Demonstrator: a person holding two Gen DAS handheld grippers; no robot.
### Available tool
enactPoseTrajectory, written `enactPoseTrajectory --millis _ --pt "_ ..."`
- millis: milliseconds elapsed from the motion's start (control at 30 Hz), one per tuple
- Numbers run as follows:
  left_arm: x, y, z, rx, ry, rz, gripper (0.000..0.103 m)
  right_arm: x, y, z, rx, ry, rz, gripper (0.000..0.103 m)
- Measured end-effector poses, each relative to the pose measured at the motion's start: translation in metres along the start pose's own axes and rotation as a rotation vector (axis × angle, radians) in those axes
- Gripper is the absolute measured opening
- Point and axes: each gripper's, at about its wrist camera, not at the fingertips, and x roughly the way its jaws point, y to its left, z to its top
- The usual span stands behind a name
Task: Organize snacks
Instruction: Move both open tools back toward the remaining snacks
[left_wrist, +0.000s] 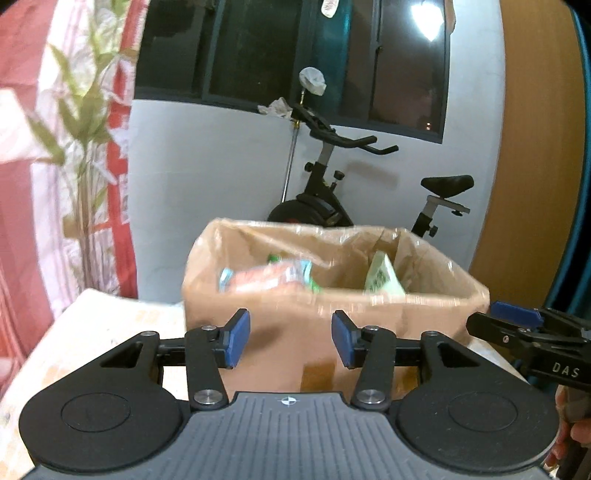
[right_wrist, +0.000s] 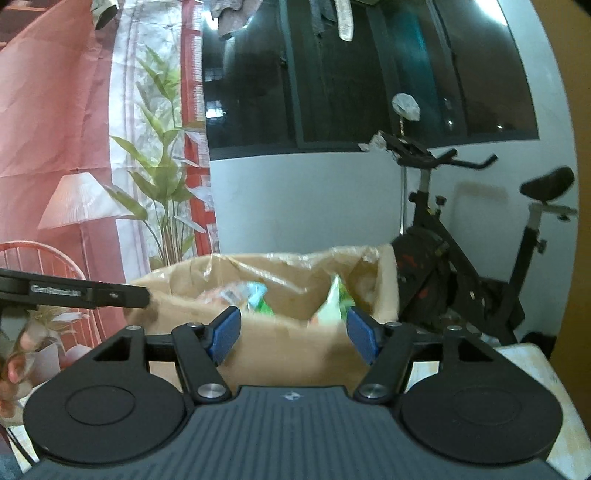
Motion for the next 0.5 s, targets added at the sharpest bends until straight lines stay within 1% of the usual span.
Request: enactPoseTrajectory --millis 133,200,267,367,500 --pt "-0.01 0.0 -0.03 -0.014 0.042 -0.01 0.051 -0.015 0.005 -0.024 0.012 0.032 -0.019 0.067" --pt "-0.01 -0.005 -0.05 0.01 0.077 -0.009 0.051 -0.02 0.008 -0.037 0.02 0.057 -0.018 0.067" --pt "-0.007 -0.011 -0.071 0.03 0.129 -0.014 0.051 -0.023 0.01 -0.05 0.027 0.086 -0.018 0.067" --pt "0.001 -0.022 -0.101 0.053 0.209 -0.059 0.051 -0.027 0.013 -0.068 0.026 0.126 -0.027 0.067" --pt "0.01 -0.035 -0.128 0.117 0.278 -0.119 0.055 -0.03 0.013 -0.091 0.033 0.192 -0.036 0.067"
